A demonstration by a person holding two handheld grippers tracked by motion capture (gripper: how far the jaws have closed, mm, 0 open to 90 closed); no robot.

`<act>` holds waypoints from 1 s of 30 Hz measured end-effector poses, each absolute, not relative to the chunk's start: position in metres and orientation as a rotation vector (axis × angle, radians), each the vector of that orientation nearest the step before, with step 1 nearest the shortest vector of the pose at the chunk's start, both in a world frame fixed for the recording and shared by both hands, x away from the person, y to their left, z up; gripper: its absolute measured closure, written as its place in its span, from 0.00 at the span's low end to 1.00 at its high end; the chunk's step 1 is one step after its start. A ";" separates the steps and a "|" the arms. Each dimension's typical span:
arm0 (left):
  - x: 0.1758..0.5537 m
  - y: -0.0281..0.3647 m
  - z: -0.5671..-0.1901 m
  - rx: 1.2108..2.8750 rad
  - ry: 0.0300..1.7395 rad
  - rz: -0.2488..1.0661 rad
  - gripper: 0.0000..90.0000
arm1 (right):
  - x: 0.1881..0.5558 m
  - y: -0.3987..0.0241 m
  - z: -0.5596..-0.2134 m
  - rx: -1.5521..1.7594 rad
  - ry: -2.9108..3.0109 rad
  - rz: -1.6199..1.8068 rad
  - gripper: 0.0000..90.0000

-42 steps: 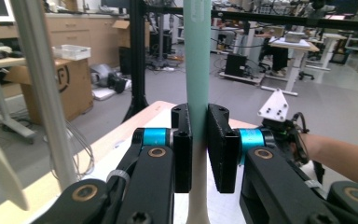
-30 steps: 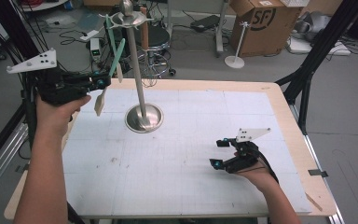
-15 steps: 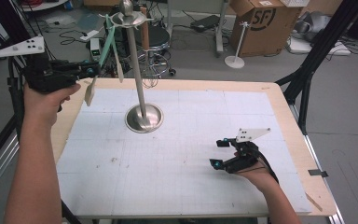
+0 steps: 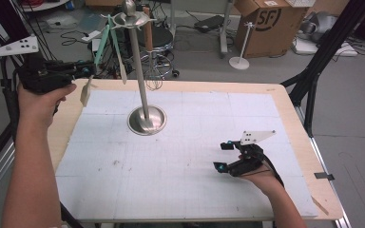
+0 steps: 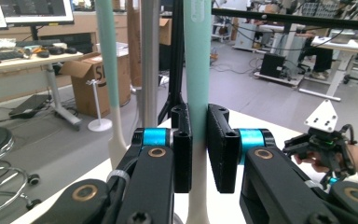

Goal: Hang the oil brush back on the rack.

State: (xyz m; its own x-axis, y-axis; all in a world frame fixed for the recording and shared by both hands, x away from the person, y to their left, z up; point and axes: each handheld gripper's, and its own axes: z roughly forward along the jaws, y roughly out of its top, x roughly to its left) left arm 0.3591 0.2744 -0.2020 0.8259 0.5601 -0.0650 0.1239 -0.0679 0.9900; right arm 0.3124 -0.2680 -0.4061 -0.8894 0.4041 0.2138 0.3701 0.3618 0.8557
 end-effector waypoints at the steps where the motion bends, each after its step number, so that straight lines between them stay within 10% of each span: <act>1: 0.359 0.274 -0.202 1.625 0.557 0.395 0.90 | 0.312 -0.268 -0.406 0.730 2.565 1.599 0.14; 30: 0.373 0.255 -0.207 1.681 0.612 0.398 0.89 | 0.312 -0.269 -0.405 0.730 2.562 1.599 0.14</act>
State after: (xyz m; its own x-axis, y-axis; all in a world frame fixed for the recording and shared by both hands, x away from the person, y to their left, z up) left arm 0.3734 0.2553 -0.2073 0.8003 0.5953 -0.0718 0.1756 -0.1182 0.9773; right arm 0.3121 -0.2692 -0.4053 -0.8889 0.4055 0.2131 0.3696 0.3599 0.8566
